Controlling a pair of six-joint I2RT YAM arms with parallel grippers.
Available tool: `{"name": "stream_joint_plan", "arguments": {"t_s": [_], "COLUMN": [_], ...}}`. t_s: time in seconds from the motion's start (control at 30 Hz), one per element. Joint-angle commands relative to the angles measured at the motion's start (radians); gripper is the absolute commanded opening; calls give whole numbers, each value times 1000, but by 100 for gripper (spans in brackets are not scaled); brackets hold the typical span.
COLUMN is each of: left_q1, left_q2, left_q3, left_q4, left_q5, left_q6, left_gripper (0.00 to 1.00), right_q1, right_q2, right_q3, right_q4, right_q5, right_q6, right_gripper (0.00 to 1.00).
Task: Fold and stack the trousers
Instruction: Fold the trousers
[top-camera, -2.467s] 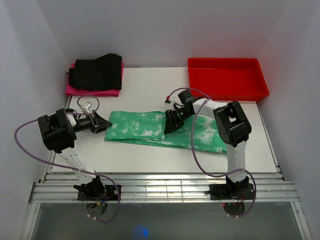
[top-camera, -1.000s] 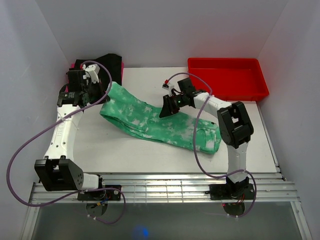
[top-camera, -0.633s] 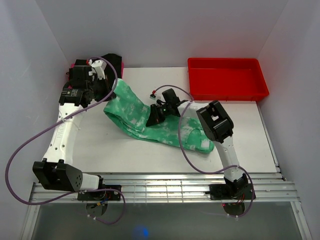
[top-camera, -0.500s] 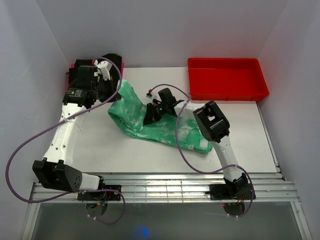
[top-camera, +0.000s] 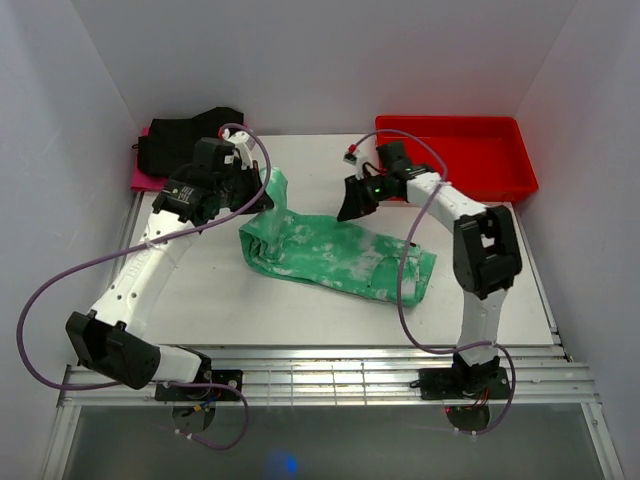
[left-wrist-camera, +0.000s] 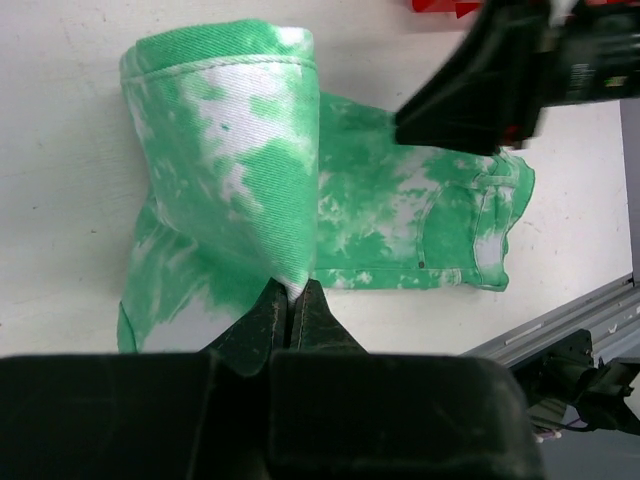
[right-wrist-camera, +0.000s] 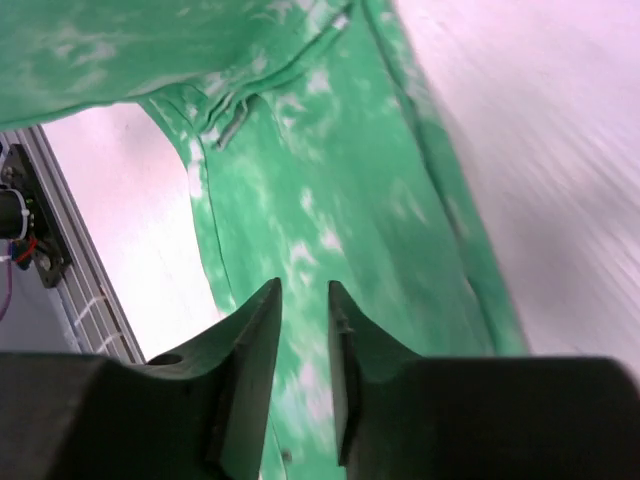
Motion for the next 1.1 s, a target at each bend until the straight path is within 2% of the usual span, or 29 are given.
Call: {"name": "stream_joint_plan", "arguments": {"t_s": [0.0,0.07,0.13,0.17,0.2,0.3,0.37,0.4,0.43,0.57,0.67,0.7,0.73,0.77,0.87,1.07], "left_q1": [-42,-57,-80,-86,-100,-132,-142,-146,-149,-175,-255,-269,-286,-316,-367,-450], "left_q2": [-13,-6,-2,4,7,21,29,33,32,32,56,64,78,82,119,203], "left_q3": [24,27,30,28,28,19,8,5,-1,-38,-47,-47,-48,-50,-55,-36], "left_q4": [46,49,49,52,52,58,74,80,94,138,147,149,155,158,175,259], "left_q5": [-39,-45,-59,-61,-64,-70,-76,-77,-79,-80,-111,-116,-119,-125,-130,-127], "left_q6": [-38,-39,-38,-38,-39,-50,-56,-56,-59,-79,-90,-96,-101,-113,-139,-217], "left_gripper": [0,0,0,0,0,0,0,0,0,0,0,0,0,0,0,0], "right_q1": [-109,-227,-330,-362,-413,-510,-533,-547,-548,-550,-550,-550,-550,-548,-545,-534], "right_q2": [-157,-197,-246,-260,-282,-282,-268,-251,-240,-173,-154,-154,-156,-159,-154,-148], "right_q3": [-61,-126,-168,-208,-228,-310,-371,-388,-403,-445,-472,-477,-489,-494,-492,-503], "right_q4": [-301,-411,-500,-523,-543,-605,-617,-620,-619,-582,-498,-450,-429,-409,-376,-346], "right_q5": [5,-1,58,86,130,154,145,108,97,14,-17,-24,-36,-55,-93,-158], "right_q6": [-205,-249,-285,-315,-328,-380,-395,-404,-404,-372,-322,-308,-280,-267,-240,-233], "right_gripper": [33,38,45,50,60,73,77,86,88,91,74,59,51,33,8,8]}}
